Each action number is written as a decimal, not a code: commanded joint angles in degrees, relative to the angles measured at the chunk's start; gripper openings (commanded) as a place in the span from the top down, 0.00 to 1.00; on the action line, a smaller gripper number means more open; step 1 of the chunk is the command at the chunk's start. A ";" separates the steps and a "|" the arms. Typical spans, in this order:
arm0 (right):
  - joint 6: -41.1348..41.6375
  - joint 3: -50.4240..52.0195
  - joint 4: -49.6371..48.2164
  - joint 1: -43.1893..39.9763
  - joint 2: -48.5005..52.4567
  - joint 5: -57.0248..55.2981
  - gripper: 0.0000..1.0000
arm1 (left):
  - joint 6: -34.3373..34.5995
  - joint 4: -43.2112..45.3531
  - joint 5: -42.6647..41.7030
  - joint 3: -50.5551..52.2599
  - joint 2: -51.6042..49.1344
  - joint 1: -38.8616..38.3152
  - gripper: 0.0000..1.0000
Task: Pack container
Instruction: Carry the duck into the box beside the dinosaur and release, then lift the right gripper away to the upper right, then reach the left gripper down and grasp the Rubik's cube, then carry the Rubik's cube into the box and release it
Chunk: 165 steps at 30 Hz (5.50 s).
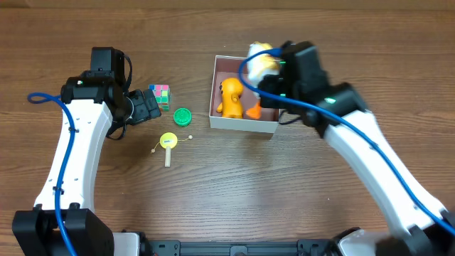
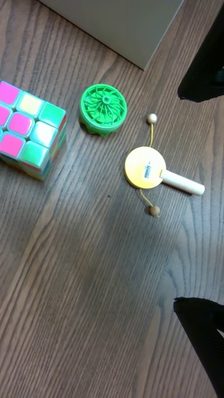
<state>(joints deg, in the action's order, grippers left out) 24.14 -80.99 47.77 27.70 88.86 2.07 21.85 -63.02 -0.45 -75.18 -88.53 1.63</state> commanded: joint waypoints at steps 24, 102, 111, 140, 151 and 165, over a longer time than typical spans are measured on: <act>-5.14 -9.09 1.31 -1.75 6.80 -4.15 0.00 | -1.29 0.11 -0.02 -1.38 -0.31 0.28 0.00; -4.44 -9.09 24.11 -43.69 6.60 9.60 0.00 | -19.56 3.48 1.90 -25.11 -39.63 -5.07 0.26; -4.44 -9.09 24.11 -43.69 6.60 9.60 0.00 | -20.15 2.60 1.42 -25.31 -39.30 -5.09 0.35; -4.44 -9.09 24.11 -43.69 6.60 9.60 0.00 | -2.19 -15.89 -7.80 -54.34 -37.22 -30.25 0.65; -4.44 -9.09 24.11 -43.69 6.60 9.60 0.00 | 2.84 -9.44 -4.85 -47.95 -37.38 -33.64 0.63; -4.44 -9.09 24.11 -43.69 6.60 9.60 0.00 | 4.11 -9.29 -11.17 -43.21 -37.33 -33.88 0.00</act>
<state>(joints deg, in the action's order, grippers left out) 19.49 -89.62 72.03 -16.03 95.37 11.60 25.39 -70.52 -8.51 -113.38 -126.89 -32.16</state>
